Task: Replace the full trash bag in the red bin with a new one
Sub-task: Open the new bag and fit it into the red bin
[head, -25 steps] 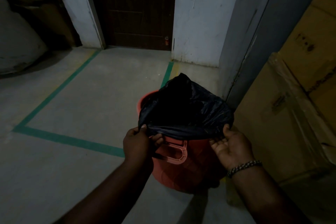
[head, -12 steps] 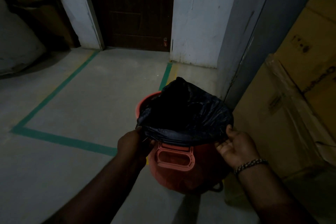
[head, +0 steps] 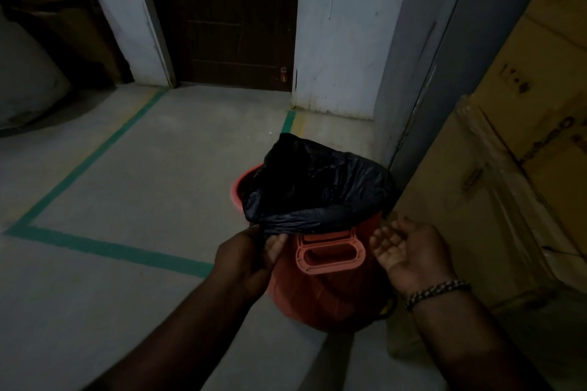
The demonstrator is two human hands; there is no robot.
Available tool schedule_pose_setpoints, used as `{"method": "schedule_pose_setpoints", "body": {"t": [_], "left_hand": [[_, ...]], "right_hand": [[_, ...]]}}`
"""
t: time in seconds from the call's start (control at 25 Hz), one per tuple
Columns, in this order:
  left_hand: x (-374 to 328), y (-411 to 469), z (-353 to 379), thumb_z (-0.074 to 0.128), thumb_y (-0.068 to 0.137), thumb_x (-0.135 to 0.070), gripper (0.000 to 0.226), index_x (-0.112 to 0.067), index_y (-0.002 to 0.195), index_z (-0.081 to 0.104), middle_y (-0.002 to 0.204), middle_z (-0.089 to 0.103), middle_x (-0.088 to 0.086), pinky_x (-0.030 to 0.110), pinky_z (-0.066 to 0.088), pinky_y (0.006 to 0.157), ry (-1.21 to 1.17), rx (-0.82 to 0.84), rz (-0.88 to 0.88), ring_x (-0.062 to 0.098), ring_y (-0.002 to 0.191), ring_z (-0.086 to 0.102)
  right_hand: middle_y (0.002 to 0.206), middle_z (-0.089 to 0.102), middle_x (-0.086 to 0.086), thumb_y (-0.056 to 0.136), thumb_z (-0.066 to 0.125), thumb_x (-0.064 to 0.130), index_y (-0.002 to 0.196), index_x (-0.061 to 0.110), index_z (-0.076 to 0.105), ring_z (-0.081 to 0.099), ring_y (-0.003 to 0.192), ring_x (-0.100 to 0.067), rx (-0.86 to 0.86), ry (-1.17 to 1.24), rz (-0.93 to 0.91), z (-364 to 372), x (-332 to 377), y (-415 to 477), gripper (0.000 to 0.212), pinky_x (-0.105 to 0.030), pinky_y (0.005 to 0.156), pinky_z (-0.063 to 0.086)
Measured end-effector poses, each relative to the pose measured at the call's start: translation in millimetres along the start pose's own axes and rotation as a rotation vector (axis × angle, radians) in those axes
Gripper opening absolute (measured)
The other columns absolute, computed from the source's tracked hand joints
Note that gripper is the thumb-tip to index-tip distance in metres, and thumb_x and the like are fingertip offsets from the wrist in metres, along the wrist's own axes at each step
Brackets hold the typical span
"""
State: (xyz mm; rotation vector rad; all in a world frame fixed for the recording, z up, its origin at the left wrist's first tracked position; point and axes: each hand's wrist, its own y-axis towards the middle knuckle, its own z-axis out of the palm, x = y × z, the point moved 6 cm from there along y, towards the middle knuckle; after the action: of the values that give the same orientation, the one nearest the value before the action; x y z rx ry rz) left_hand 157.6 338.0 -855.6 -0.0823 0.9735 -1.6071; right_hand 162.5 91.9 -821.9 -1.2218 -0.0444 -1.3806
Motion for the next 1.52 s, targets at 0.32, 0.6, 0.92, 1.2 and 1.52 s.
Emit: {"method": "schedule_pose_setpoints", "body": {"t": [0.32, 0.6, 0.92, 1.2, 1.52], "left_hand": [[33, -13, 20, 0.037, 0.104, -0.002, 0.023, -0.001, 0.114, 0.057, 0.095, 0.069, 0.019, 0.04, 0.059, 0.08, 0.019, 0.072, -0.066, 0.027, 0.083, 0.067], [53, -14, 23, 0.036, 0.105, -0.013, 0.035, -0.004, 0.132, 0.057, 0.12, 0.069, 0.018, 0.037, 0.054, 0.089, 0.172, 0.178, -0.133, 0.027, 0.096, 0.068], [67, -18, 28, 0.045, 0.101, -0.015, 0.032, -0.005, 0.127, 0.063, 0.118, 0.071, 0.019, 0.035, 0.055, 0.085, 0.232, 0.213, -0.102, 0.025, 0.093, 0.07], [53, -9, 9, 0.049, 0.098, -0.006, 0.018, -0.006, 0.112, 0.061, 0.097, 0.068, 0.014, 0.036, 0.057, 0.08, 0.292, 0.062, 0.043, 0.023, 0.084, 0.067], [66, -12, 11, 0.045, 0.101, -0.008, 0.018, -0.01, 0.098, 0.062, 0.082, 0.065, 0.009, 0.032, 0.054, 0.072, 0.181, -0.014, -0.072, 0.023, 0.078, 0.065]], "right_hand": [[0.122, 0.058, -0.028, 0.104, 0.047, 0.014, 0.131, -0.003, 0.048, 0.064, 0.095, -0.037, 0.112, -0.05, 0.144, 24, -35, -40, 0.032, -0.049, 0.093, 0.05], [0.106, 0.058, -0.025, 0.103, 0.05, 0.018, 0.098, -0.002, 0.052, 0.06, 0.101, -0.041, 0.094, -0.016, 0.181, 26, -51, -48, 0.021, -0.053, 0.102, 0.046], [0.105, 0.061, -0.018, 0.101, 0.05, 0.007, 0.124, 0.001, 0.053, 0.058, 0.107, -0.036, 0.067, 0.075, 0.073, 27, -63, -48, 0.023, -0.044, 0.101, 0.045], [0.115, 0.058, -0.017, 0.093, 0.042, -0.016, 0.123, 0.011, 0.05, 0.061, 0.102, -0.029, -0.076, 0.084, -0.023, 8, -62, -28, 0.041, -0.04, 0.072, 0.053], [0.094, 0.055, -0.014, 0.092, 0.039, -0.018, 0.105, 0.013, 0.047, 0.058, 0.081, -0.025, -0.106, -0.005, -0.141, 8, -58, -22, 0.035, -0.039, 0.067, 0.055]]}}
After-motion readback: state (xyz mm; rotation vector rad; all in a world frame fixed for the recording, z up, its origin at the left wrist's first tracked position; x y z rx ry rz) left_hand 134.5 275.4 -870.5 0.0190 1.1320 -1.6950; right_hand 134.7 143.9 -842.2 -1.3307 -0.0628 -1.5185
